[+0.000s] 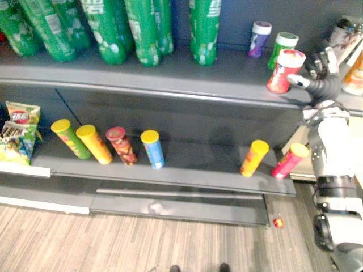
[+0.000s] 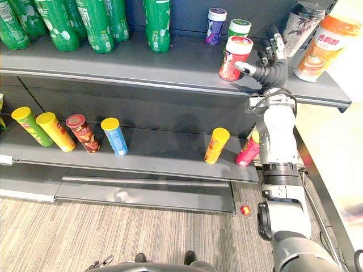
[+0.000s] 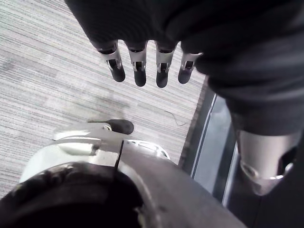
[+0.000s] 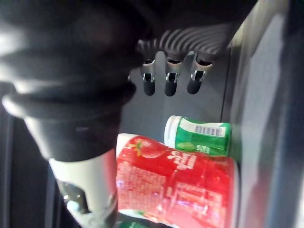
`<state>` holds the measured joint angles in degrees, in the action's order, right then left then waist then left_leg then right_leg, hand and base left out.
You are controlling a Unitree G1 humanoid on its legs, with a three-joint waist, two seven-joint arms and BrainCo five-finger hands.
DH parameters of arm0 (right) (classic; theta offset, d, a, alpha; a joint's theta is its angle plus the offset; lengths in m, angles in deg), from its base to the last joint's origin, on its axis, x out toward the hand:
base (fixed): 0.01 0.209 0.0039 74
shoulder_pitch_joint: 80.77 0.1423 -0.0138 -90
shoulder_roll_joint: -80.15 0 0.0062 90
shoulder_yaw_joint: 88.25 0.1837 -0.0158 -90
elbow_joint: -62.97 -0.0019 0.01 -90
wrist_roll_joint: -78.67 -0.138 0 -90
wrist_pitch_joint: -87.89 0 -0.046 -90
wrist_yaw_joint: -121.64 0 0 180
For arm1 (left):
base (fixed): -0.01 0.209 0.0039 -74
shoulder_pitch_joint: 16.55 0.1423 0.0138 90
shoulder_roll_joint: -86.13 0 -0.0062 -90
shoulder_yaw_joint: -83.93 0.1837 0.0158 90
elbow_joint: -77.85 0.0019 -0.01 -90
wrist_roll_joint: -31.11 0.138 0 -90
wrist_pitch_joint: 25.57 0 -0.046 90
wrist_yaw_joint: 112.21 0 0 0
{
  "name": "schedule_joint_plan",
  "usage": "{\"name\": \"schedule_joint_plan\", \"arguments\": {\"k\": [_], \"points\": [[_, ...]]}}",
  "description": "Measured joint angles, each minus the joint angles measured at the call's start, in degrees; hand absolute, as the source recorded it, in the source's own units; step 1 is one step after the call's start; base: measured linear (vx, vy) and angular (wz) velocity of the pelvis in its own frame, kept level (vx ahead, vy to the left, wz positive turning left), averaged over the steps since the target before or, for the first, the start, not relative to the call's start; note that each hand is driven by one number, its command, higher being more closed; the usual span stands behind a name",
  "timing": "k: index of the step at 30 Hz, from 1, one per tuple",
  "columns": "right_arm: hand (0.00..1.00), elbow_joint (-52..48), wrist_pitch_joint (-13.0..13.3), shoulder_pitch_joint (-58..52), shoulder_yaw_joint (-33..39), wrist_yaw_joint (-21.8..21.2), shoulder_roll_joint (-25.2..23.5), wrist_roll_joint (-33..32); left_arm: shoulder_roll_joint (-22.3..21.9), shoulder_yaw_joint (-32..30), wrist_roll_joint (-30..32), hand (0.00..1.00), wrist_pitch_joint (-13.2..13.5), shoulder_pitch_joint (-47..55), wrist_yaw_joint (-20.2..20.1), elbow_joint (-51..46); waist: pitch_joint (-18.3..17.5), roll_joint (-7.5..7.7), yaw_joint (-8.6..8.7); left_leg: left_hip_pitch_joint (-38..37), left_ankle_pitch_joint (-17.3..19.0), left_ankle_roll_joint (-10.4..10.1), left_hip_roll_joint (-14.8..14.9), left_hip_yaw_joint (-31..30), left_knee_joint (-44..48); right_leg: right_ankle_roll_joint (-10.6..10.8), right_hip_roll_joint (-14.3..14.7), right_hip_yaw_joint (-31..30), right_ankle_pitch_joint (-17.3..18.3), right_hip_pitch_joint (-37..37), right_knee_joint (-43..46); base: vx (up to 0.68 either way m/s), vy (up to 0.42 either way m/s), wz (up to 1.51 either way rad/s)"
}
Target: Put the gum and the chips on the shelf.
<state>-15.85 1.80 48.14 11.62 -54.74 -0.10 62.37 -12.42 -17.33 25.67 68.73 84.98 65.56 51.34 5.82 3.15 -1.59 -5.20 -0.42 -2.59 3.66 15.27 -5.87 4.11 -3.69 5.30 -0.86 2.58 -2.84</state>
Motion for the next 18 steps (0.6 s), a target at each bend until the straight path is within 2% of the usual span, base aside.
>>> {"name": "schedule_joint_plan", "arguments": {"k": [8,10,15,18], "points": [[0.0,-14.49,4.97,-3.45,1.4,1.24,-0.39,0.1,0.01,-0.38,0.04,0.0,0.01,0.1,1.0,0.13,-0.75,0.06,0.07,0.02,-0.13,0.0,0.04,-0.04,0.0,0.0,0.01,0.24,0.0,0.07,0.12,-0.01,-0.002,0.01],[0.0,-17.82,6.17,-5.46,1.56,1.46,-2.27,0.27,0.01,-0.38,0.09,0.0,0.01,0.22,1.31,0.3,-1.29,0.15,0.16,0.02,-0.13,0.0,0.04,-0.01,0.0,0.0,0.01,0.21,0.0,0.05,0.11,0.0,0.0,0.0],[0.0,-27.24,9.03,-13.56,0.41,2.29,-10.88,0.68,0.01,-0.45,0.22,0.0,0.04,0.3,2.05,0.34,-2.07,0.37,0.21,-0.07,-0.14,0.01,0.04,0.0,0.01,0.0,0.0,0.19,0.0,0.06,0.33,0.0,0.0,0.0],[0.0,-30.5,9.45,-19.09,-2.86,2.01,-14.01,0.67,0.01,-0.47,0.56,0.0,0.09,0.42,2.29,0.35,-2.66,0.69,0.16,-0.11,-0.15,0.02,0.05,0.01,0.01,-0.01,0.0,0.17,0.01,0.04,0.47,0.0,0.0,0.0]]}}
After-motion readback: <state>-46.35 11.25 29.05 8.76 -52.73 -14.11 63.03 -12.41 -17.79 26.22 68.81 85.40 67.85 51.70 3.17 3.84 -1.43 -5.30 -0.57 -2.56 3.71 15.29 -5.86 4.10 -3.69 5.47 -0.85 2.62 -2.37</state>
